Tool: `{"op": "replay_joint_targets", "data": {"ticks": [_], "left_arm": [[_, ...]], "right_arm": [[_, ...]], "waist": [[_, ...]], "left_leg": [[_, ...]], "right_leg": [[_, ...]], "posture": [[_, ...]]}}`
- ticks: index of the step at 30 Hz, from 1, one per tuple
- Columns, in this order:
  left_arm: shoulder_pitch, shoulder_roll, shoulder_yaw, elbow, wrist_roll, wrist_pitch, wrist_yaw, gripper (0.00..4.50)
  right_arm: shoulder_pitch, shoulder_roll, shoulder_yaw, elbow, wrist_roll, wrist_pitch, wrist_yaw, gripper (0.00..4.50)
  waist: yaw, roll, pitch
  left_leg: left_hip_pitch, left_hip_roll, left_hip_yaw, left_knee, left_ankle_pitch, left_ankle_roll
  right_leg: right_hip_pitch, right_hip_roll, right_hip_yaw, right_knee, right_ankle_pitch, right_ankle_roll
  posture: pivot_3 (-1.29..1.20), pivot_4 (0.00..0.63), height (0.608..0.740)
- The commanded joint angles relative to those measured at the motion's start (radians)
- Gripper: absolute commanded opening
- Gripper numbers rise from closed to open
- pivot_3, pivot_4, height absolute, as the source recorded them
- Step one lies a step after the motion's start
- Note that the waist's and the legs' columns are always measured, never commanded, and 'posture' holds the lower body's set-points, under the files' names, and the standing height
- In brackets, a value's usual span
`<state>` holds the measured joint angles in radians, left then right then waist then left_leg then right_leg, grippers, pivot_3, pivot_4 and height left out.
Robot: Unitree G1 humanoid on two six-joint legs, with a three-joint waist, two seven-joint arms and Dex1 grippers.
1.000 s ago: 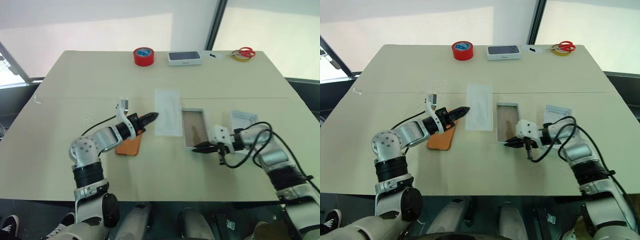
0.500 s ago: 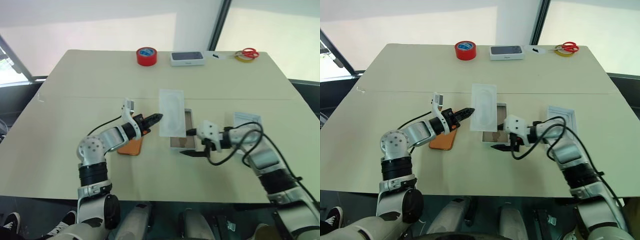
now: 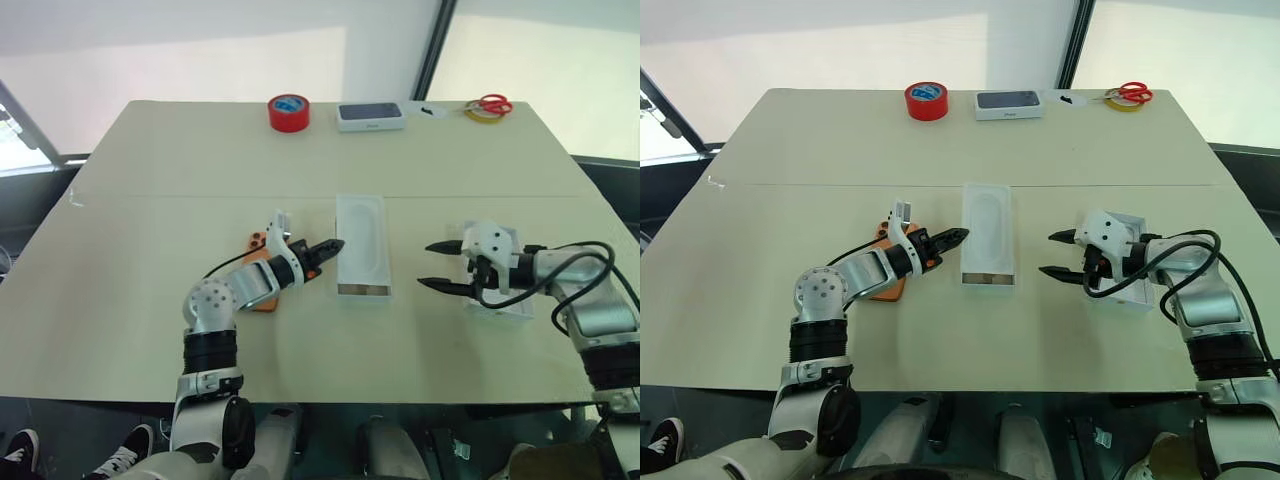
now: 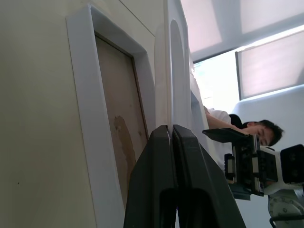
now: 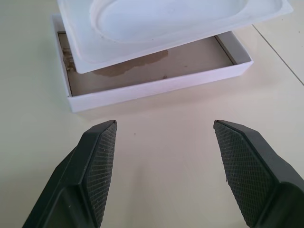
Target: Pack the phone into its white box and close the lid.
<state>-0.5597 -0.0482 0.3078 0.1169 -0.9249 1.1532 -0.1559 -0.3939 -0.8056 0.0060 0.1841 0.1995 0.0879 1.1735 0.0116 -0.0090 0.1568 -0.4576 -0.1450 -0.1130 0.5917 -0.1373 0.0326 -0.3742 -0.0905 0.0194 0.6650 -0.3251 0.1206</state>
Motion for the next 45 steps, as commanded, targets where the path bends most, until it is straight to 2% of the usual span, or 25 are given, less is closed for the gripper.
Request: {"op": "replay_joint_targets", "data": {"ticks": [1,3,7,10,14,15,17,20,22,27,31,35,37,40,45], "left_arm": [[0.002,0.008,-0.014,-0.020,-0.013,0.022,-0.005,0.60],[0.005,0.017,-0.030,-0.029,-0.014,0.036,-0.021,1.34],[0.011,0.047,-0.070,-0.071,0.011,0.014,-0.055,3.32],[0.021,0.087,-0.065,-0.126,-0.003,-0.007,-0.087,3.32],[0.060,0.167,-0.111,-0.248,0.019,-0.057,-0.170,3.36],[0.080,0.208,-0.128,-0.292,0.048,-0.101,-0.207,3.36],[0.134,0.319,-0.194,-0.379,0.167,-0.265,-0.323,3.36],[0.204,0.449,-0.248,-0.414,0.289,-0.447,-0.451,3.36],[0.218,0.510,-0.174,-0.350,0.245,-0.418,-0.486,3.36],[0.224,0.583,-0.008,-0.204,0.159,-0.324,-0.472,3.36],[0.227,0.652,0.023,-0.092,0.174,-0.296,-0.508,3.36],[0.195,0.670,0.042,0.012,0.153,-0.241,-0.525,3.36],[0.184,0.684,0.016,0.052,0.175,-0.234,-0.547,3.36],[0.172,0.703,-0.057,0.112,0.237,-0.235,-0.578,3.36],[0.140,0.711,-0.127,0.152,0.266,-0.188,-0.629,3.36]], "right_arm": [[-0.015,-0.006,-0.016,0.007,-0.009,-0.032,-0.016,3.46],[-0.019,-0.005,-0.014,0.014,-0.011,-0.036,-0.020,3.46],[-0.043,0.021,-0.013,0.012,-0.002,-0.015,-0.038,3.46],[-0.070,0.069,-0.009,-0.002,0.010,0.008,-0.069,3.46],[-0.090,0.126,0.007,-0.016,-0.009,0.010,-0.111,1.66],[-0.102,0.154,0.017,-0.023,-0.012,0.013,-0.134,1.02],[-0.123,0.194,0.058,-0.025,-0.058,-0.005,-0.178,0.12],[-0.148,0.236,0.095,-0.009,-0.106,-0.012,-0.224,0.05],[-0.159,0.277,0.124,-0.034,-0.106,0.008,-0.240,0.05],[-0.186,0.371,0.186,-0.115,-0.115,0.044,-0.278,0.05],[-0.235,0.440,0.273,-0.122,-0.178,0.070,-0.315,0.05],[-0.283,0.492,0.371,-0.081,-0.278,0.101,-0.355,0.05],[-0.308,0.517,0.438,-0.062,-0.350,0.121,-0.372,0.05],[-0.332,0.538,0.516,-0.033,-0.383,0.187,-0.310,0.05],[-0.377,0.576,0.583,0.044,-0.439,0.219,-0.290,0.05]], "waist": [[0.002,0.000,0.000],[0.002,0.000,0.000],[0.001,0.000,0.000],[-0.005,0.000,0.000],[-0.007,0.000,0.000],[-0.005,0.000,0.000],[-0.008,0.001,0.000],[-0.007,0.002,0.000],[-0.003,0.002,0.000],[-0.002,0.002,0.000],[-0.007,0.002,0.000],[-0.006,0.002,0.000],[-0.009,0.002,0.000],[-0.009,0.001,-0.001],[-0.009,0.001,-0.001]], "left_leg": [[0.000,0.000,0.000,0.000,0.000,0.000],[0.000,0.000,0.000,0.000,0.000,0.000],[0.000,0.000,0.000,0.000,0.000,0.000],[0.000,0.000,0.000,0.000,0.000,0.000],[0.000,0.001,0.000,-0.002,0.001,-0.001],[0.000,0.001,0.000,-0.002,0.001,-0.002],[0.000,0.001,0.000,-0.002,0.001,-0.002],[0.001,0.000,0.001,-0.005,0.002,-0.003],[0.001,0.000,0.001,-0.006,0.002,-0.003],[0.001,0.000,0.000,-0.011,0.002,-0.004],[0.001,0.001,0.000,-0.014,0.004,-0.006],[0.001,0.001,0.000,-0.014,0.004,-0.007],[0.001,0.001,0.000,-0.014,0.005,-0.007],[0.001,0.001,0.000,-0.015,0.005,-0.009],[0.001,0.001,0.000,-0.015,0.006,-0.009]], "right_leg": [[0.000,0.000,0.000,0.000,0.000,0.000],[0.000,0.000,0.000,0.000,0.000,0.000],[0.000,0.000,0.000,0.000,0.000,0.000],[0.000,0.000,0.000,0.000,0.000,0.000],[0.000,0.000,0.000,0.000,0.000,0.000],[-0.001,0.000,0.000,0.000,0.000,0.000],[-0.001,0.001,0.001,0.000,0.000,0.000],[-0.003,0.001,0.002,0.000,0.000,-0.001],[-0.004,0.001,0.002,0.000,0.000,-0.001],[-0.007,0.001,0.003,0.000,0.000,-0.001],[-0.009,0.001,0.003,0.001,0.000,-0.001],[-0.010,0.002,0.003,0.002,0.000,-0.001],[-0.010,0.003,0.003,0.002,0.000,-0.001],[-0.011,0.003,0.003,0.003,0.000,-0.001],[-0.011,0.003,0.003,0.004,0.001,-0.001]], "posture": [[0.00,0.150,0.736],[0.00,0.150,0.736],[0.00,0.150,0.736],[0.00,0.150,0.736],[0.00,0.150,0.736],[0.00,0.150,0.736],[0.00,0.150,0.736],[0.00,0.150,0.736],[0.00,0.150,0.736],[0.00,0.150,0.736],[0.00,0.150,0.736],[0.00,0.150,0.736],[0.00,0.150,0.736],[0.00,0.150,0.736],[0.00,0.150,0.736]]}}
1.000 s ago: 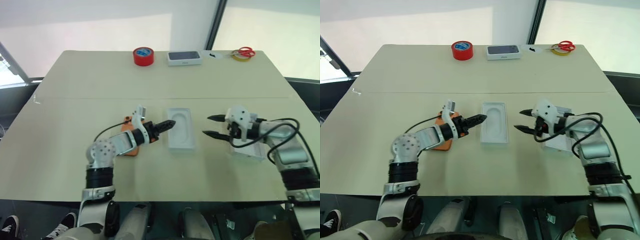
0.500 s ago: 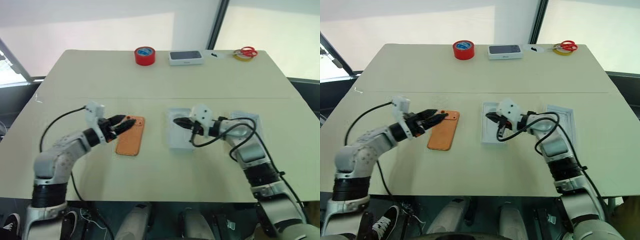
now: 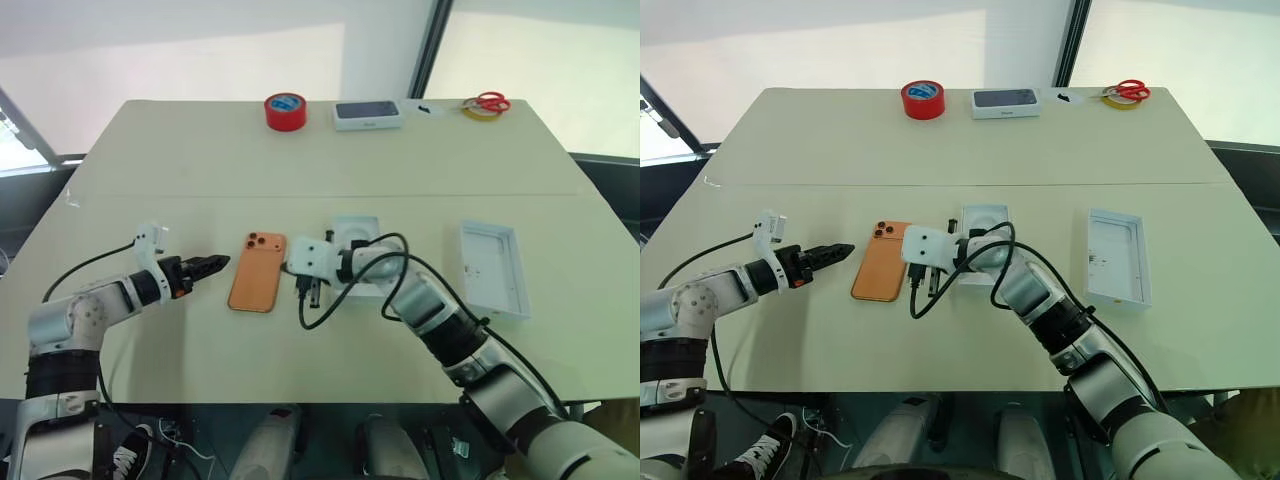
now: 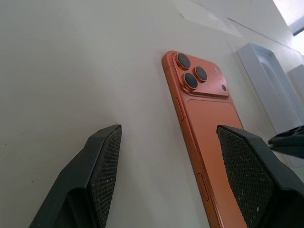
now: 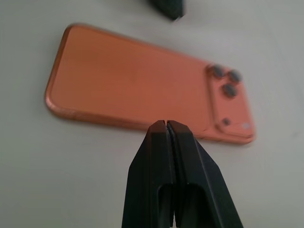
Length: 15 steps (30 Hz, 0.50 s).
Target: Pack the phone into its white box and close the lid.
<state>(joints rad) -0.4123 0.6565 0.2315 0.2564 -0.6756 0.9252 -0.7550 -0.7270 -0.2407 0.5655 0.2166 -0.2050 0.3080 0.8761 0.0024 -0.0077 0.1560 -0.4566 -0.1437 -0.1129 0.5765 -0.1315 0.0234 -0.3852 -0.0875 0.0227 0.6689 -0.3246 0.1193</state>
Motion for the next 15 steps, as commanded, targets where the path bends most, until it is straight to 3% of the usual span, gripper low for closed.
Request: {"op": "replay_joint_targets", "data": {"ticks": [1,8,15], "left_arm": [[-0.003,0.006,-0.068,0.004,0.031,0.028,-0.043,3.36],[0.010,-0.008,-0.137,-0.052,0.043,0.124,-0.055,3.36],[-0.002,-0.107,-0.179,-0.122,0.013,0.255,-0.024,3.36]], "right_arm": [[-0.048,0.006,0.038,0.024,-0.057,-0.017,0.002,0.05],[-0.044,0.021,0.037,0.034,-0.068,-0.023,0.009,0.05],[-0.044,0.037,0.033,0.047,-0.073,-0.025,-0.001,0.05]], "waist": [[-0.001,0.000,0.000],[-0.009,0.000,-0.001],[-0.011,0.002,-0.003]], "left_leg": [[0.000,0.000,0.000,0.000,0.000,0.000],[0.000,0.000,0.000,0.000,0.000,0.000],[0.010,0.000,0.000,-0.002,-0.001,0.001]], "right_leg": [[0.000,0.000,0.000,0.000,0.000,0.000],[0.000,0.000,0.000,0.000,0.000,0.000],[0.008,0.000,0.000,-0.001,0.000,0.000]], "posture": [[0.00,0.150,0.736],[0.00,0.150,0.736],[0.00,0.150,0.736]]}}
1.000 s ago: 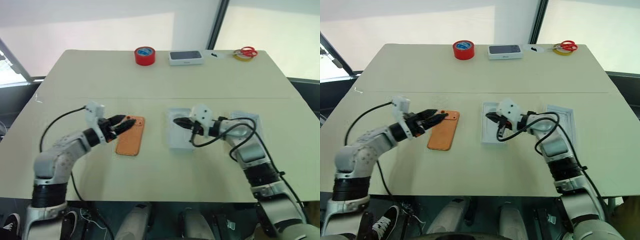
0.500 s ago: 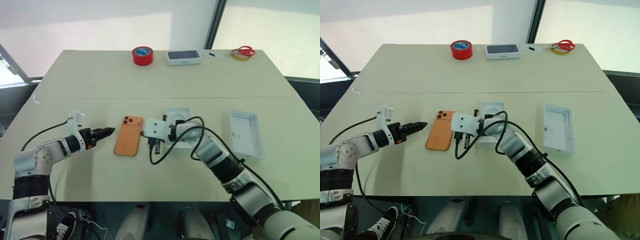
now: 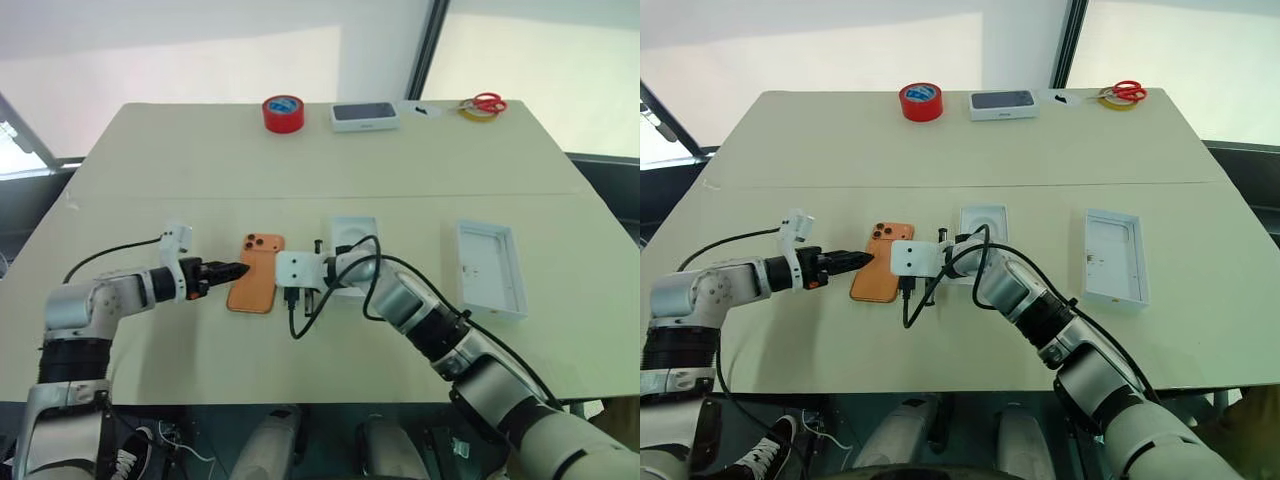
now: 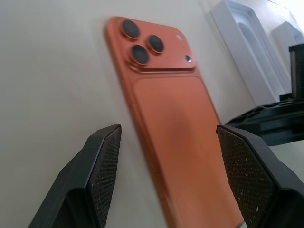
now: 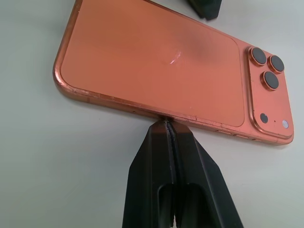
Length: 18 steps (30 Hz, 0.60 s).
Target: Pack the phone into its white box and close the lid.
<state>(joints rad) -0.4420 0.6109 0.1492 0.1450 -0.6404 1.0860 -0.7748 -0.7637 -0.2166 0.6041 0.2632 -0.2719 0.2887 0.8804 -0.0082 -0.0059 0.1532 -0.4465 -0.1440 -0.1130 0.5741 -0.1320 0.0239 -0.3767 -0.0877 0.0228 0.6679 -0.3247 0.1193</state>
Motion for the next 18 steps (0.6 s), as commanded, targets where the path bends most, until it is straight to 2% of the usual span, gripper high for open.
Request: {"op": "replay_joint_targets", "data": {"ticks": [1,6,18], "left_arm": [[0.019,-0.079,-0.087,-0.005,-0.031,0.111,0.003,3.36],[-0.032,-0.131,0.005,0.010,-0.074,0.175,0.031,3.36],[-0.041,-0.095,0.081,0.054,-0.064,0.166,0.038,3.36]], "right_arm": [[-0.007,0.014,-0.006,0.000,-0.006,-0.006,-0.005,0.05],[-0.002,0.003,-0.013,-0.006,-0.004,-0.002,0.001,0.05],[-0.005,0.006,-0.025,-0.005,0.006,0.004,-0.002,0.05]], "waist": [[0.001,0.001,-0.001],[0.003,0.001,-0.003],[-0.007,0.001,-0.002]], "left_leg": [[0.004,0.000,0.000,-0.002,0.000,0.000],[0.004,0.000,0.000,-0.002,-0.001,0.001],[0.004,0.000,-0.001,-0.002,-0.001,0.001]], "right_leg": [[0.004,0.000,0.000,-0.002,0.000,0.000],[0.004,-0.001,0.000,-0.002,0.000,0.000],[0.004,-0.001,0.000,-0.002,0.000,0.000]], "posture": [[0.00,0.150,0.736],[0.00,0.150,0.736],[0.00,0.150,0.736]]}}
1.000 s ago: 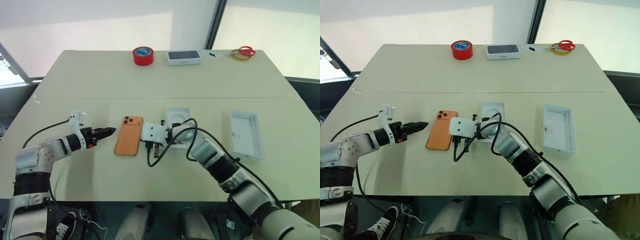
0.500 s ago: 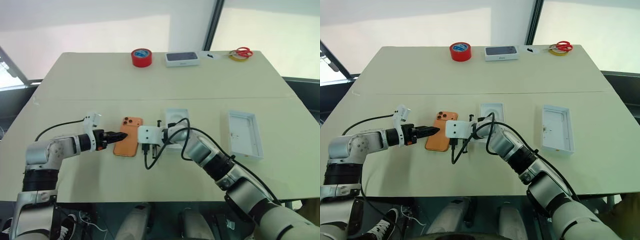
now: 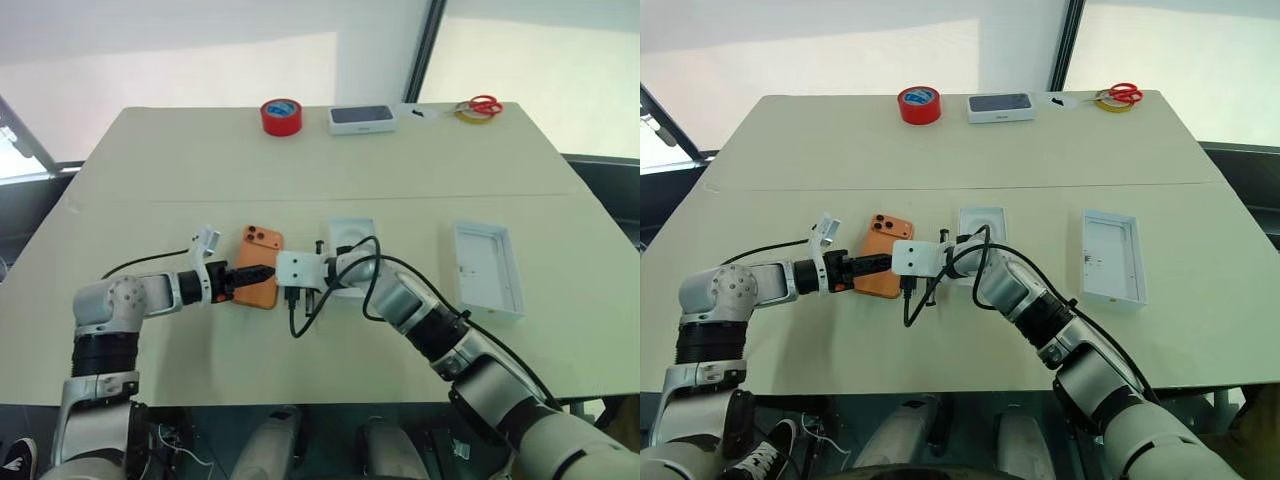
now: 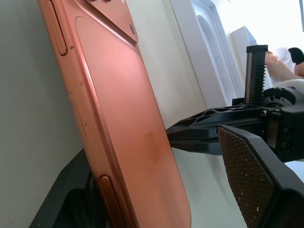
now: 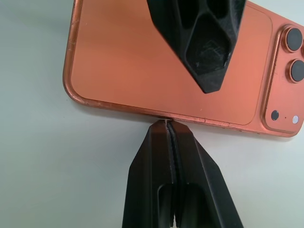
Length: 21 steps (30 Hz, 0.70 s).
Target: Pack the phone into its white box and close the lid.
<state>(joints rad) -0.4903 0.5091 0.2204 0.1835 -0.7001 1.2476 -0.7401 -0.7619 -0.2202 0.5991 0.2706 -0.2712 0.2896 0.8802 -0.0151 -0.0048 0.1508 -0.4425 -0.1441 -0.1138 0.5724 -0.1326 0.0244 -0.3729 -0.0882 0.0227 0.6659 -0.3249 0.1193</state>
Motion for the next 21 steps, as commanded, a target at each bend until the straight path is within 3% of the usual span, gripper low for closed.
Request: {"op": "replay_joint_targets", "data": {"ticks": [1,4,9,15,17,19,21], "left_arm": [[0.007,0.005,0.012,0.017,-0.008,0.007,0.005,3.36],[0.011,-0.005,0.029,0.020,-0.025,0.022,0.016,2.59],[0.000,-0.020,0.082,0.058,-0.051,0.056,0.041,0.16],[0.000,-0.049,0.171,0.078,-0.119,0.113,0.080,0.04],[-0.003,-0.065,0.216,0.075,-0.151,0.139,0.100,0.04],[-0.006,-0.092,0.271,0.064,-0.193,0.158,0.119,0.00],[0.006,-0.117,0.299,0.029,-0.214,0.155,0.138,0.00]], "right_arm": [[-0.009,0.013,-0.022,-0.010,0.006,0.003,-0.003,0.05],[-0.007,0.013,-0.019,-0.011,0.004,0.003,-0.004,0.00],[0.000,0.000,-0.015,-0.012,-0.003,-0.004,-0.003,0.00],[0.003,-0.001,-0.062,-0.052,0.047,0.002,0.008,0.00],[0.016,0.012,-0.141,-0.098,0.156,0.065,0.054,0.00],[0.038,-0.001,-0.232,-0.183,0.335,0.172,0.179,0.57],[0.063,-0.065,-0.239,-0.222,0.334,0.116,0.211,1.36]], "waist": [[-0.001,0.000,0.000],[-0.002,0.000,0.000],[0.001,-0.001,0.000],[-0.002,-0.001,0.000],[-0.001,-0.001,0.001],[-0.001,-0.002,0.002],[0.001,-0.002,0.002]], "left_leg": [[0.000,0.000,0.000,0.000,0.000,0.000],[0.000,0.000,0.000,0.000,0.000,0.000],[0.000,0.000,0.000,-0.001,0.000,0.000],[0.000,0.000,-0.001,-0.001,0.000,0.000],[-0.001,0.000,-0.001,-0.001,0.000,0.000],[-0.001,0.000,-0.001,-0.001,0.000,0.000],[-0.002,0.000,-0.001,-0.001,0.000,0.000]], "right_leg": [[0.000,0.000,0.000,0.000,0.000,0.000],[0.000,0.000,0.000,0.000,0.000,0.000],[-0.001,0.000,0.000,0.000,0.000,0.000],[-0.001,0.000,0.000,0.000,0.000,0.000],[-0.001,0.000,0.000,0.000,0.000,0.000],[-0.001,0.000,0.000,0.000,0.000,0.000],[-0.001,0.000,0.000,-0.001,0.000,0.000]], "posture": [[0.00,0.150,0.736],[0.00,0.150,0.736],[0.00,0.150,0.736],[0.00,0.150,0.736],[0.00,0.150,0.736],[0.00,0.150,0.736],[0.00,0.150,0.736]]}}
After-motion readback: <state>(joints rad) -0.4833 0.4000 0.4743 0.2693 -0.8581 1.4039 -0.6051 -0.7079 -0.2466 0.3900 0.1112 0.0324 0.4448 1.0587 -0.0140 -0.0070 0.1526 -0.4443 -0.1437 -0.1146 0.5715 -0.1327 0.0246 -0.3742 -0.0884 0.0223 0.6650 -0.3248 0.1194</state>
